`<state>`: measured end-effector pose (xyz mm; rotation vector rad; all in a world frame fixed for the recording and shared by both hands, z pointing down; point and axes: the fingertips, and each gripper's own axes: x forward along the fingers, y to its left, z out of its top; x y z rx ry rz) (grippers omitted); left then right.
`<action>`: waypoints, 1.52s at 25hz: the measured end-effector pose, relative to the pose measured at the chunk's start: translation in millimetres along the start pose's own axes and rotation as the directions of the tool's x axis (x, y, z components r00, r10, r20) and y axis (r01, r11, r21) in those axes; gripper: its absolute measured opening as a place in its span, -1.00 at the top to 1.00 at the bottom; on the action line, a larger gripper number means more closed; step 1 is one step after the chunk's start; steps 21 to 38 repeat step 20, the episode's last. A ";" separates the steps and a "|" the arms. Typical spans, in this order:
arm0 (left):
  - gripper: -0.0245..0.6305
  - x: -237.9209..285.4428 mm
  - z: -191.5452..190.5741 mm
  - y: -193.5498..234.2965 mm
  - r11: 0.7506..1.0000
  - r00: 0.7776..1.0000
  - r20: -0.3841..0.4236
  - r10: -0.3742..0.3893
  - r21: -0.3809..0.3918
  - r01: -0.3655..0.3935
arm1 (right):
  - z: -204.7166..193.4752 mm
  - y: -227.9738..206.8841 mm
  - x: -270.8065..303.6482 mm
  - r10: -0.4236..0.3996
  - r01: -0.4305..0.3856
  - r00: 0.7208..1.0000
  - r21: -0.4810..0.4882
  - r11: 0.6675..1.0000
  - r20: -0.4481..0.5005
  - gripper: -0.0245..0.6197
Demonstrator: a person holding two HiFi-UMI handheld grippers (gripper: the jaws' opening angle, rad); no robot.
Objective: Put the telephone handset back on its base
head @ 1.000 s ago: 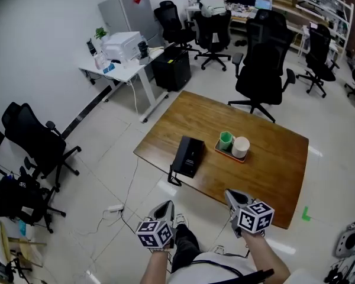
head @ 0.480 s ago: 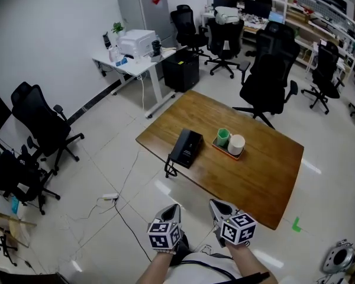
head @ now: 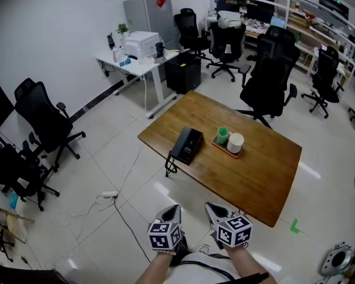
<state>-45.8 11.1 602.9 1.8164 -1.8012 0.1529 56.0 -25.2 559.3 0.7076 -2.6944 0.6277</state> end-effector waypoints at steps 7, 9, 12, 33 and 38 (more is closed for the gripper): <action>0.91 -7.1 -9.4 -4.0 1.000 1.000 -0.015 0.014 -0.005 -0.014 | -3.8 1.8 -9.9 -0.003 0.003 1.000 0.004 1.000 0.006 0.89; 0.91 -8.2 -11.5 -4.6 1.000 1.000 -0.016 0.011 -0.007 -0.012 | -4.6 3.6 -10.5 -0.001 0.001 1.000 0.003 1.000 0.007 0.89; 0.91 -8.1 -11.2 -4.5 1.000 1.000 -0.015 0.011 -0.003 -0.011 | -4.2 5.1 -9.8 0.001 -0.001 1.000 -0.002 1.000 0.009 0.89; 0.91 -10.8 -10.6 -1.0 1.000 1.000 -0.016 0.016 -0.003 -0.016 | -3.1 6.4 -10.9 -0.007 0.007 1.000 -0.005 1.000 0.014 0.89; 0.91 -10.8 -10.6 -1.0 1.000 1.000 -0.016 0.016 -0.003 -0.016 | -3.1 6.4 -10.9 -0.007 0.007 1.000 -0.005 1.000 0.014 0.89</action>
